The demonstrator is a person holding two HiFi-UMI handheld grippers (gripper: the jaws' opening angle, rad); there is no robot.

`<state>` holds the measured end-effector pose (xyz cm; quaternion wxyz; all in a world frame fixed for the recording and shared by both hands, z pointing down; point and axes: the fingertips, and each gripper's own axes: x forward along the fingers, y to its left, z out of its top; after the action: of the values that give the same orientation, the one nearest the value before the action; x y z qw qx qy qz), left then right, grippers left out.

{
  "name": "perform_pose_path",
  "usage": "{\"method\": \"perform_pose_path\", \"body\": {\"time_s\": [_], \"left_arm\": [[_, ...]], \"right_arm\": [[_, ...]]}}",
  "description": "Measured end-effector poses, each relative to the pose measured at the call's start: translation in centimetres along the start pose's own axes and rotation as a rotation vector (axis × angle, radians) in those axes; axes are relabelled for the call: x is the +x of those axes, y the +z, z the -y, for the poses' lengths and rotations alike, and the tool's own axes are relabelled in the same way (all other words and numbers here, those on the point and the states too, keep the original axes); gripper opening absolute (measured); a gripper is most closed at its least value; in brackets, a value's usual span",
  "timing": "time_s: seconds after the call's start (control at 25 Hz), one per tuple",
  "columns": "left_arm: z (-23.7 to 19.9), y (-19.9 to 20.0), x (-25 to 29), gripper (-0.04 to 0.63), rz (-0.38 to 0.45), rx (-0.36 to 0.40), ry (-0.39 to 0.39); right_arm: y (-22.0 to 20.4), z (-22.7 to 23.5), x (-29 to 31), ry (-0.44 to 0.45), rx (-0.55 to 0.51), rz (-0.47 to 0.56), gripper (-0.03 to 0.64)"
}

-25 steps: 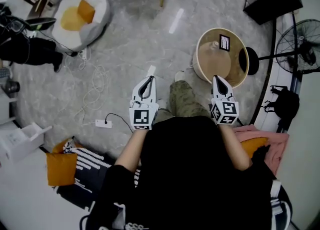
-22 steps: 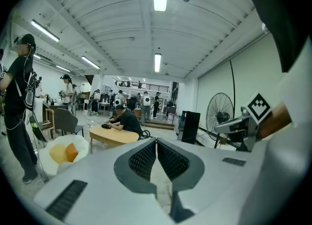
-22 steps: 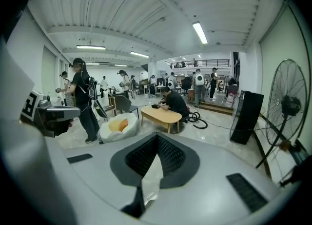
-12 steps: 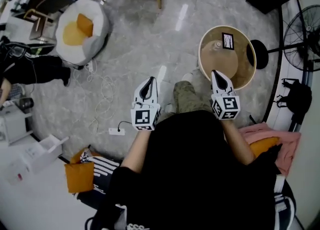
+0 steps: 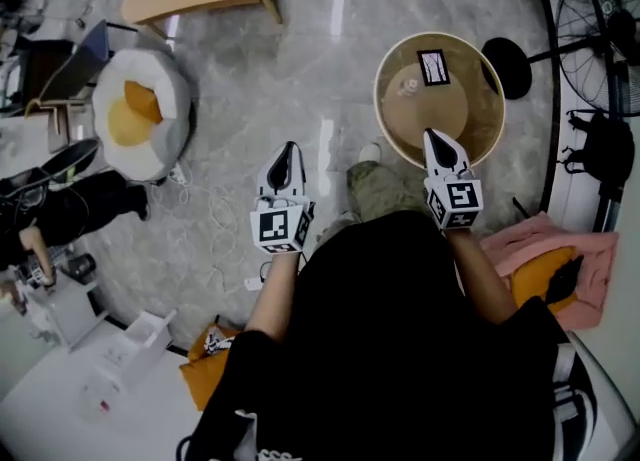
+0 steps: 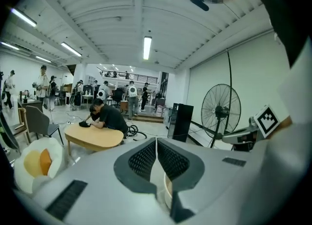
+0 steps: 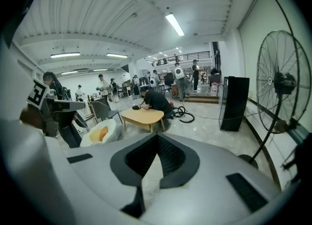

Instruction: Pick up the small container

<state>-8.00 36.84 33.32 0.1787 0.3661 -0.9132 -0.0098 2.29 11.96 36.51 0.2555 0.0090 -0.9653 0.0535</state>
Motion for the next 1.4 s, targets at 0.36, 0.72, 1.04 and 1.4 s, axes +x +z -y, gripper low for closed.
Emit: {"method": "perform_pose_path", "body": {"time_s": [0.36,0.72,1.04,1.4], "left_arm": [[2.5,4.3,11.0,0.026,0.001,0.078,-0.093],[8.9,6.4,18.4,0.026,0.001,0.104,-0.214],[13.1,8.0,22.6,0.026,-0.021,0.175,-0.339],[15.5,6.3,29.1,0.026,-0.109,0.21,-0.492]], "right_arm": [[1.8,8.1,2.1,-0.074,0.08,0.002,0.014],[1.8,13.8,2.6,-0.127,0.109,-0.019,0.014],[2.5,18.5,0.8,-0.245,0.177,0.024,0.014],[1.3,21.1,-0.3,-0.374,0.239,0.028,0.014]]}}
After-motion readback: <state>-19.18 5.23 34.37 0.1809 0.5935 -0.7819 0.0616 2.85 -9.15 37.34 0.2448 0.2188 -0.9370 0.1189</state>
